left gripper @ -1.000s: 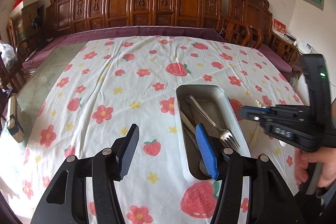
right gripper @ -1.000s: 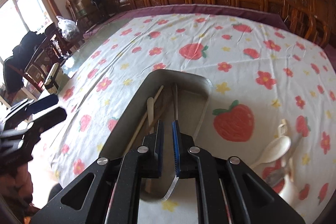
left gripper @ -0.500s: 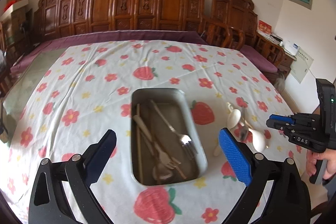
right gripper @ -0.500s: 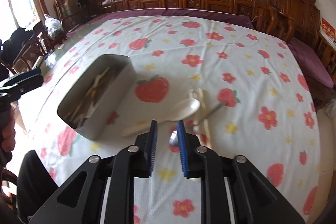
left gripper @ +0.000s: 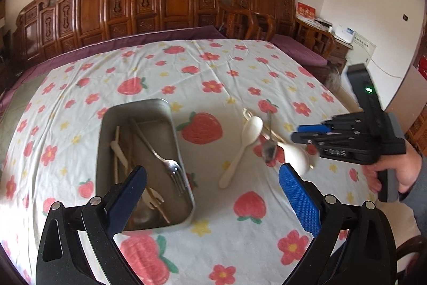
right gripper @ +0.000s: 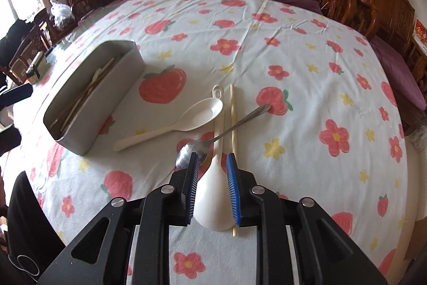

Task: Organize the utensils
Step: 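Grasp a metal spoon from the pile with the right tool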

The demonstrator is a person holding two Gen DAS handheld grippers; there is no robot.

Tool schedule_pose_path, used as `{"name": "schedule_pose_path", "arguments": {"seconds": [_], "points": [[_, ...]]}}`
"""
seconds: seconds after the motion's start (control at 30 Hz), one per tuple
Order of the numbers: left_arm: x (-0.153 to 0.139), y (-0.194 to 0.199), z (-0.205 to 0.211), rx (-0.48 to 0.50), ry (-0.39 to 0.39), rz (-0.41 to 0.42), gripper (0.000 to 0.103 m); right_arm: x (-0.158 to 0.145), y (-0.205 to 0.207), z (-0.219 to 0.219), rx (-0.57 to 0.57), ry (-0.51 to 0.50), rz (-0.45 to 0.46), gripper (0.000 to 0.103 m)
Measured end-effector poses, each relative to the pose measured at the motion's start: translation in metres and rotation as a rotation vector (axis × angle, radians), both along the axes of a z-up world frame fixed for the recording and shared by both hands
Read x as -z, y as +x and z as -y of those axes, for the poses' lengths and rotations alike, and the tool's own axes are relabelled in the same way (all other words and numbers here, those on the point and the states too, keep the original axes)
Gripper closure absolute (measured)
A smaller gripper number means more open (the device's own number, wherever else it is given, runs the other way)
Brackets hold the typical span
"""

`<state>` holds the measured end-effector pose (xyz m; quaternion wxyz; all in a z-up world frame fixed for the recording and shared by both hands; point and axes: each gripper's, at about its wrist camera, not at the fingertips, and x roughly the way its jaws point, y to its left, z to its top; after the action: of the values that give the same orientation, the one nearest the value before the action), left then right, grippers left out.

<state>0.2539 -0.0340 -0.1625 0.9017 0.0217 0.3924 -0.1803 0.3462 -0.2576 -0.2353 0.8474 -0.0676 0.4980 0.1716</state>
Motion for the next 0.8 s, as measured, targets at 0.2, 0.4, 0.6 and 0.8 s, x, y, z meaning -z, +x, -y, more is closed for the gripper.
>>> {"name": "schedule_pose_path", "arguments": {"seconds": [0.2, 0.4, 0.6, 0.8], "points": [[0.011, -0.004, 0.010, 0.022, 0.001, -0.027, 0.008, 0.022, 0.013, -0.009, -0.026, -0.056, -0.047, 0.079], [0.016, -0.005, 0.016, 0.034, 0.010, -0.039, 0.008, 0.030, 0.018, -0.010, -0.025, -0.064, -0.072, 0.079], [0.023, -0.004, 0.020, 0.037, 0.017, -0.049, 0.008, 0.027, 0.022, -0.001, 0.031, 0.022, -0.077, 0.079], [0.028, -0.006, 0.023, 0.040, 0.025, -0.059, 0.008, 0.031, 0.034, -0.007, 0.075, 0.092, -0.093, 0.079]]}}
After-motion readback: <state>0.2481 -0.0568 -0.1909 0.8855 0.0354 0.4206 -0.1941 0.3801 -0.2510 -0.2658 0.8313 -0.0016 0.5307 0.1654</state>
